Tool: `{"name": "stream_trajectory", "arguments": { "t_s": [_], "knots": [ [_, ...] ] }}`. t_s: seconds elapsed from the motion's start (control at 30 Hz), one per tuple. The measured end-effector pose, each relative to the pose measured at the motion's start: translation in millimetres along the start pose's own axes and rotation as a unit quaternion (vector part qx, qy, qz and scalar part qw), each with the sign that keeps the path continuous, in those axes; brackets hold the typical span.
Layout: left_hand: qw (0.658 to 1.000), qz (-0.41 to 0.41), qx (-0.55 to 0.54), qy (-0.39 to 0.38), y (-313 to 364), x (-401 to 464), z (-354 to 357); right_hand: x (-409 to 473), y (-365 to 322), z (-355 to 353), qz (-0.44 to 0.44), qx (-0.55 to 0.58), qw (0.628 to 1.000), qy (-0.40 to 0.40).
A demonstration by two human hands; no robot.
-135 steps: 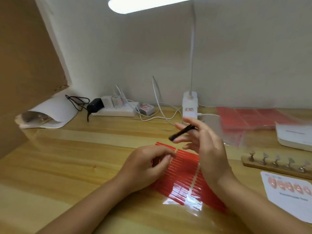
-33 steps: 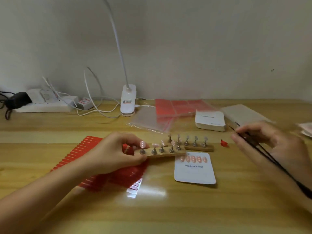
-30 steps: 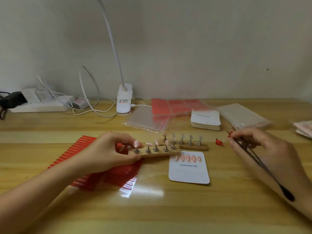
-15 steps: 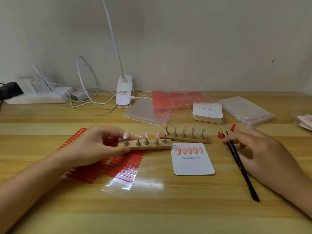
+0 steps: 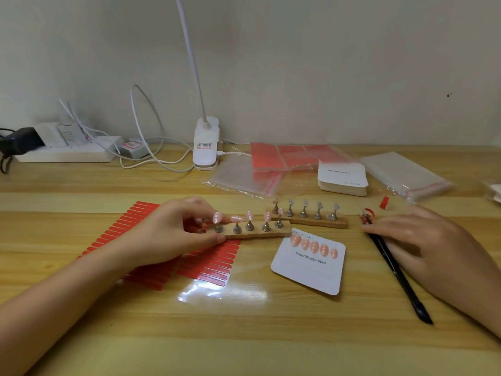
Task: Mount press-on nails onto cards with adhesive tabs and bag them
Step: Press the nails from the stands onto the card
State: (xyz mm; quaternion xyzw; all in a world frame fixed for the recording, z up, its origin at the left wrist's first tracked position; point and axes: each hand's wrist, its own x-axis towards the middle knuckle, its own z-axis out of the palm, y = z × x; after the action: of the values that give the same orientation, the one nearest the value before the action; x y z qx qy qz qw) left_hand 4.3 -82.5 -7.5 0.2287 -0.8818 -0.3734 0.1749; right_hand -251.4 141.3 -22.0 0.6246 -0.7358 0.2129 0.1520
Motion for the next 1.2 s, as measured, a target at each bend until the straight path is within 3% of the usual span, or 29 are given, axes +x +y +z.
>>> {"name": "stream_trajectory", "arguments": {
  "t_s": [0.2,0.57,0.77,0.9,1.2],
  "knots": [
    [1.000,0.001,0.017,0.014,-0.1,-2.2,-0.8,-0.6,4.6,1.8,-0.017,-0.001,1.000,-0.013],
    [0.997,-0.011,0.072,0.006,10.1,-2.2,-9.4,1.8,-19.9,-8.0,0.036,0.082,0.996,0.026],
    [0.992,0.026,0.125,0.001,29.2,5.7,0.2,-0.9,-45.8,-6.7,-0.017,0.099,0.994,-0.051],
    [0.981,0.050,0.185,0.016,39.3,15.6,17.9,-0.4,-50.1,-3.9,-0.006,0.096,0.989,-0.111],
    [0.963,0.046,0.256,0.070,46.8,22.6,42.7,0.6,-44.1,-4.2,-0.004,0.052,0.987,-0.149]
  ]
}}
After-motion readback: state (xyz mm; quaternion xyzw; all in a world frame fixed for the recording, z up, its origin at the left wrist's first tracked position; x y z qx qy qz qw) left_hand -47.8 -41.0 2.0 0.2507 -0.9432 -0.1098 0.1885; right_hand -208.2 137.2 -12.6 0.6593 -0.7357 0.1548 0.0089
